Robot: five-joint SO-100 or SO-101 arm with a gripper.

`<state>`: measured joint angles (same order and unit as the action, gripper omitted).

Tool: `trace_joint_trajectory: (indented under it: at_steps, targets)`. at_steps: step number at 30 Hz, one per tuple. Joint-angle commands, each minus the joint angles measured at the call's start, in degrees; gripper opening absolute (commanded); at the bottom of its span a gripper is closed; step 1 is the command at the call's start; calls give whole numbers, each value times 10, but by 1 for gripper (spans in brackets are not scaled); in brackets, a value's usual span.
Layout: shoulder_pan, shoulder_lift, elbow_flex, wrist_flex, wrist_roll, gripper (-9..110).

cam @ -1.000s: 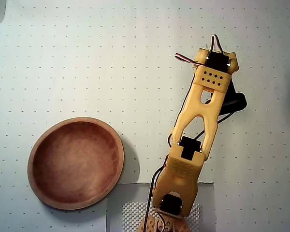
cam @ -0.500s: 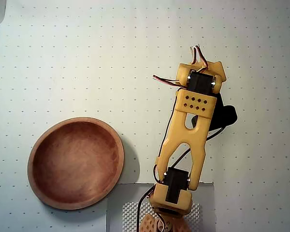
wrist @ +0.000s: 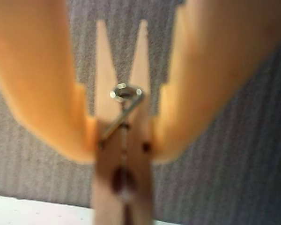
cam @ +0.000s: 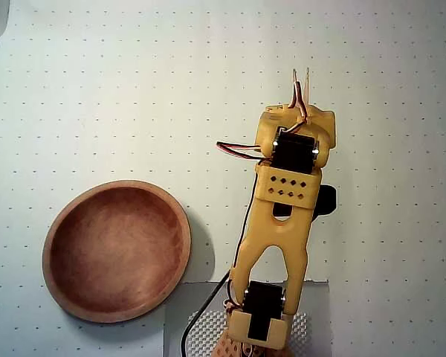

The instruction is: Grasp a clothespin and put it in the bowl.

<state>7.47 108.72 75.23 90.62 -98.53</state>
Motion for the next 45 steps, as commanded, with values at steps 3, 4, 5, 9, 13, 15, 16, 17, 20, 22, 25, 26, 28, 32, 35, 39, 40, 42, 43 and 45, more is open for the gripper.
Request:
trace_joint_trajectory:
  at_steps: [3, 4, 5, 9, 13, 15, 16, 17, 20, 22, 25, 26, 28, 32, 35, 39, 40, 42, 43, 45]
  targets:
    - [-87, 88, 48, -5, 11, -3]
    - [-100, 97, 57, -5, 11, -3]
    - [-115, 104, 66, -6, 11, -3]
    - [-176, 124, 87, -6, 5, -3]
    - [-234, 126, 91, -4, 11, -3]
    - [-257, 125, 91, -4, 11, -3]
    - [-267, 126, 91, -4, 11, -3]
    - [-279, 126, 91, -5, 11, -3]
    - [-302, 127, 85, -6, 11, -3]
    - [-317, 127, 84, -6, 11, -3]
    - [-335, 127, 84, -6, 11, -3]
    - [-341, 126, 84, -6, 11, -3]
    - [-354, 123, 84, -6, 11, -3]
    - [-384, 120, 84, -6, 11, -3]
    - [-406, 119, 91, -6, 11, -3]
    - [-432, 117, 93, -7, 11, -3]
    - [-439, 117, 93, -7, 11, -3]
    - [-453, 117, 93, -7, 11, -3]
    - [-456, 117, 93, -7, 11, -3]
    - [-465, 117, 93, -7, 11, -3]
